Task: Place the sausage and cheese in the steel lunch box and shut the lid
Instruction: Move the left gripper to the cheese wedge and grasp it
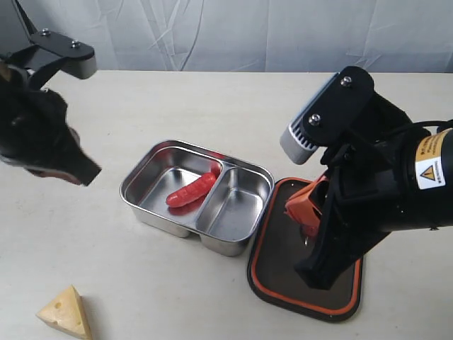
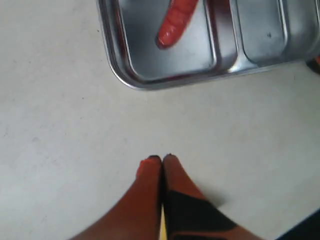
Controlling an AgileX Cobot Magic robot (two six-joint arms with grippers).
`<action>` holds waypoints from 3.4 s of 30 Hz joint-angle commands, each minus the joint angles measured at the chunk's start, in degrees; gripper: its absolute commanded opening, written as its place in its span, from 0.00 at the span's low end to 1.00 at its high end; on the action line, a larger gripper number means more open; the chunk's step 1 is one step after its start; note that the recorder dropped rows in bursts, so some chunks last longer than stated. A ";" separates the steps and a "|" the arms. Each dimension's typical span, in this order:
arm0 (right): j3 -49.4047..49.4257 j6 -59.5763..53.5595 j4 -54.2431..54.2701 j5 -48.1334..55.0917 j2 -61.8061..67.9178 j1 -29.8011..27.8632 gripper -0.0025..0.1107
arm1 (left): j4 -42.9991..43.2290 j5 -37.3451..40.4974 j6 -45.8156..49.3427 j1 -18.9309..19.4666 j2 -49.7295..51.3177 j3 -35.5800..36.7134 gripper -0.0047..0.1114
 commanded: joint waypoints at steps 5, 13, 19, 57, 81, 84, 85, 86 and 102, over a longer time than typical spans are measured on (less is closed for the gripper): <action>-0.16 0.02 -3.11 -0.08 -0.42 -0.02 0.03 | -1.35 6.22 17.03 -0.35 -9.61 8.98 0.04; -0.16 0.02 -3.67 0.34 -0.42 -0.02 0.03 | -8.74 8.93 42.93 -0.35 -10.88 14.28 0.19; -0.16 0.02 -3.67 0.66 -0.42 -0.02 0.03 | -14.75 8.29 61.31 -0.44 -10.88 17.44 0.44; -0.16 0.02 -3.55 0.78 -0.42 -0.02 0.03 | 6.22 -11.70 76.60 -13.78 0.25 26.78 0.61; -0.16 0.02 -3.66 0.91 -0.42 -0.02 0.03 | 13.33 -19.44 69.02 -16.49 8.50 28.00 0.61; -0.16 0.02 -3.66 0.91 -0.42 -0.02 0.03 | 13.34 -20.39 69.02 -16.49 8.73 28.48 0.61; -0.16 0.02 -3.66 0.91 -0.42 -0.02 0.03 | 13.34 -20.48 68.56 -16.49 9.04 28.84 0.61; -0.16 0.02 -3.67 1.03 -0.42 -0.02 0.03 | 13.34 -20.65 68.00 -16.49 9.24 28.99 0.61; -0.16 0.02 -3.54 1.14 -0.42 -0.02 0.03 | 9.96 -24.87 67.08 -16.49 11.42 30.94 0.55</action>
